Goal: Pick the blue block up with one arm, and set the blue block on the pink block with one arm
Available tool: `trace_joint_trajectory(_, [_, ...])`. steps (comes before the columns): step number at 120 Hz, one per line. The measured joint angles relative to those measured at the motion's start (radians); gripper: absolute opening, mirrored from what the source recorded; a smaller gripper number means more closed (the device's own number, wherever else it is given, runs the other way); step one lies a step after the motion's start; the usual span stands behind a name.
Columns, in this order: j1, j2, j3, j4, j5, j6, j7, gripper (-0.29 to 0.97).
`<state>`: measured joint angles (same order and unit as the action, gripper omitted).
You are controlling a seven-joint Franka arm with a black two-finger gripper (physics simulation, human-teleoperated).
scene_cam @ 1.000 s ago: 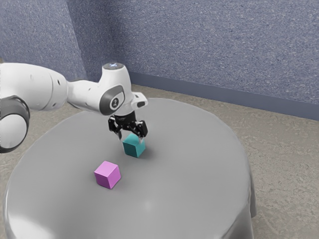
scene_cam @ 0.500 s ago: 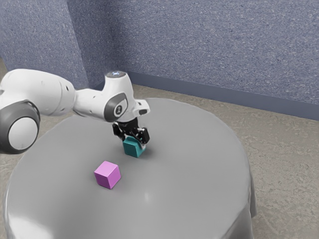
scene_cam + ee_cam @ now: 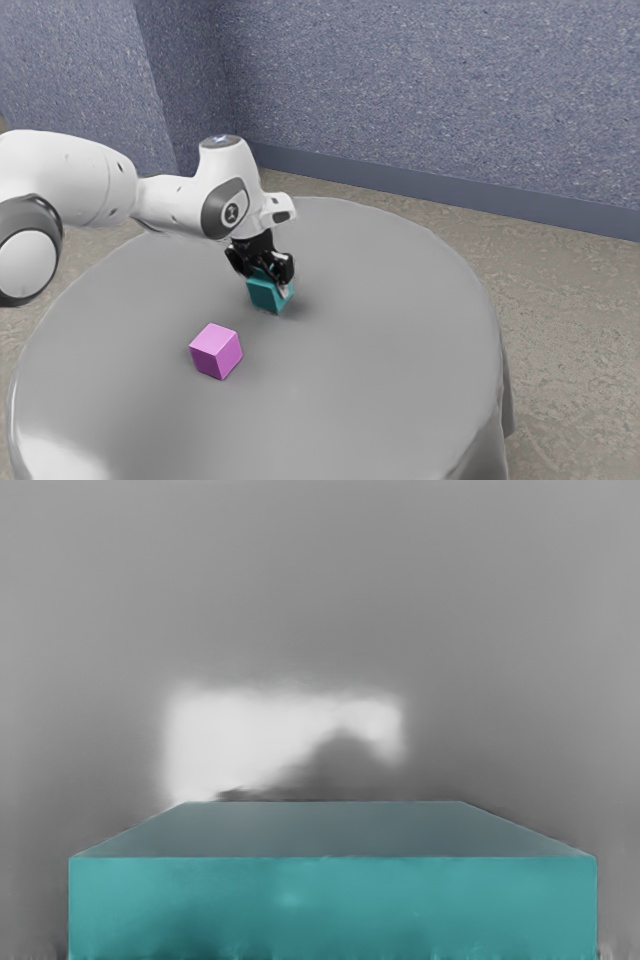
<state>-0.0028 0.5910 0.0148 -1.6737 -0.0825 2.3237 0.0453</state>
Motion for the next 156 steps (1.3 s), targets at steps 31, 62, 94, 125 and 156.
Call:
trace_joint_trajectory(31, [-0.011, -0.375, 0.0, -0.362, 0.017, 0.002, -0.038, 0.31])
trace_joint_trajectory(62, [-0.002, -0.523, -0.003, -0.52, 0.02, 0.003, -0.084, 0.32])
trace_joint_trajectory(94, [0.006, -0.636, -0.03, -0.659, 0.021, 0.002, -0.125, 0.32])
trace_joint_trajectory(125, [0.024, -0.62, -0.033, -0.67, 0.029, 0.002, -0.152, 0.32])
trace_joint_trajectory(156, [0.03, -0.586, -0.035, -0.639, 0.076, 0.002, -0.127, 0.32])
